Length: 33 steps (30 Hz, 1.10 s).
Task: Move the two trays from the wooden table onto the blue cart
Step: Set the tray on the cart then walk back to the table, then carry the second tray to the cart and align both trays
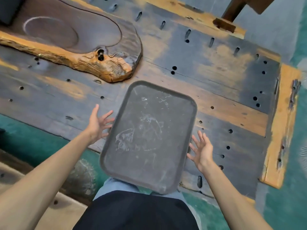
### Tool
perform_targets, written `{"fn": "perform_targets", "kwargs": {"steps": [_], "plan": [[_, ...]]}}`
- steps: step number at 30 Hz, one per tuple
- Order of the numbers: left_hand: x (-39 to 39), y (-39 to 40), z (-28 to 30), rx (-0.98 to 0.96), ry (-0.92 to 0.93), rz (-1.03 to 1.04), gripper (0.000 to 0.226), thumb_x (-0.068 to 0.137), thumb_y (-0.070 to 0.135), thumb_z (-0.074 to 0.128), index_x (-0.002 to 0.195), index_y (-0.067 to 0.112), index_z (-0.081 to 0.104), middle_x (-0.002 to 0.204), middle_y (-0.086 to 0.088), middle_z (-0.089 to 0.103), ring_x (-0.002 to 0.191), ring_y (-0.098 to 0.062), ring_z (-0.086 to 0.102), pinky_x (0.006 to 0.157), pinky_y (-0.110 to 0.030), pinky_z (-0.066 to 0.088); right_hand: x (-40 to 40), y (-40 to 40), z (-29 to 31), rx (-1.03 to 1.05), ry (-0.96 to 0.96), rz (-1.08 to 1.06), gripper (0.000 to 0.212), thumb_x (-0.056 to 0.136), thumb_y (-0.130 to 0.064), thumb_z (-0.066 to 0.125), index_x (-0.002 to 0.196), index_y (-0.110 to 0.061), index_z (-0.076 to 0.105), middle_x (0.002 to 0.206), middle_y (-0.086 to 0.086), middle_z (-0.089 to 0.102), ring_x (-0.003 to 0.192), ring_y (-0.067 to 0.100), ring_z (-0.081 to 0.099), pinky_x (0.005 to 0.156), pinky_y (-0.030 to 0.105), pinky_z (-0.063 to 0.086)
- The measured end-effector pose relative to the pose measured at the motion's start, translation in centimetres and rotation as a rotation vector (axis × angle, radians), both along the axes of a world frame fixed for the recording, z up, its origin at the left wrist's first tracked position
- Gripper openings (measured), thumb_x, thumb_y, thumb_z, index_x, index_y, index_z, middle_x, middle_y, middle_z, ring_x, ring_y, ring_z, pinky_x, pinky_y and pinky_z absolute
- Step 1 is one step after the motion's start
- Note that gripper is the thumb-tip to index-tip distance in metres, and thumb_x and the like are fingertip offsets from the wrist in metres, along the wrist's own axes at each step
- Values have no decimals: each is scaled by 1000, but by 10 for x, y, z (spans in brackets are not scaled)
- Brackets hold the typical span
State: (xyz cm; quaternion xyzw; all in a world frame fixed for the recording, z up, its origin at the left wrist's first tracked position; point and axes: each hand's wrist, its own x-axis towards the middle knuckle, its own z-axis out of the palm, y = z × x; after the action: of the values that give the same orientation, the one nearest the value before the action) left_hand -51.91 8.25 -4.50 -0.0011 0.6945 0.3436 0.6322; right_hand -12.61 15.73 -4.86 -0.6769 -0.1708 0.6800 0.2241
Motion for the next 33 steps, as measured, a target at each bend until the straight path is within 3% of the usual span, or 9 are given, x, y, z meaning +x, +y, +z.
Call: {"fn": "perform_targets", "kwargs": {"steps": [2,6,11,14,18,23,26,33], "plan": [[-13,1,-7,-14,-52,-11,89,83,85,10,142,35,54,144,-3,56,129,-28,48,106,-52,32,2,-1,-5,-21,18,-45,54,99,-64,36,145,-42,52,153,-7,51,139,23,46,111,63,28],[-32,10,-15,-11,-132,-73,96,77,89,14,135,29,62,135,-4,60,107,-28,54,91,-50,39,6,0,-10,-43,63,-120,60,96,-69,34,140,-36,59,143,-3,60,131,21,53,111,65,31],[-29,30,-10,-31,-138,-193,102,69,93,23,128,24,68,114,-7,57,105,-31,51,87,-55,41,6,-7,-8,-105,52,-183,74,92,-77,33,139,-26,60,135,-4,62,128,21,54,103,60,37],[-24,39,-3,-28,-131,-272,102,67,94,26,129,25,68,101,-6,54,90,-28,51,78,-52,42,15,-23,-7,-128,63,-210,80,91,-79,29,138,-23,62,139,-4,58,128,21,52,95,60,41],[-9,44,1,-25,-152,-347,101,66,95,27,127,26,70,96,-5,53,81,-25,50,78,-52,40,41,-52,-6,-119,84,-274,80,88,-81,30,128,-24,70,137,-2,61,125,21,54,82,57,46],[39,57,6,-15,-151,-501,100,66,95,26,127,29,69,100,-6,52,84,-25,51,84,-57,41,84,-94,6,-101,86,-397,78,88,-81,34,129,-25,68,135,-3,61,123,20,56,86,55,43],[82,69,10,-5,-169,-606,98,66,94,27,126,29,70,96,-5,56,79,-24,53,78,-53,41,121,-125,14,-79,89,-471,78,88,-81,32,130,-26,68,129,-4,62,121,18,56,83,52,42],[225,86,22,11,-185,-861,94,68,94,27,125,33,70,101,-7,59,78,-23,54,74,-48,42,220,-221,25,-21,111,-736,76,88,-80,32,130,-28,68,131,-2,60,125,18,49,100,60,35]]}}
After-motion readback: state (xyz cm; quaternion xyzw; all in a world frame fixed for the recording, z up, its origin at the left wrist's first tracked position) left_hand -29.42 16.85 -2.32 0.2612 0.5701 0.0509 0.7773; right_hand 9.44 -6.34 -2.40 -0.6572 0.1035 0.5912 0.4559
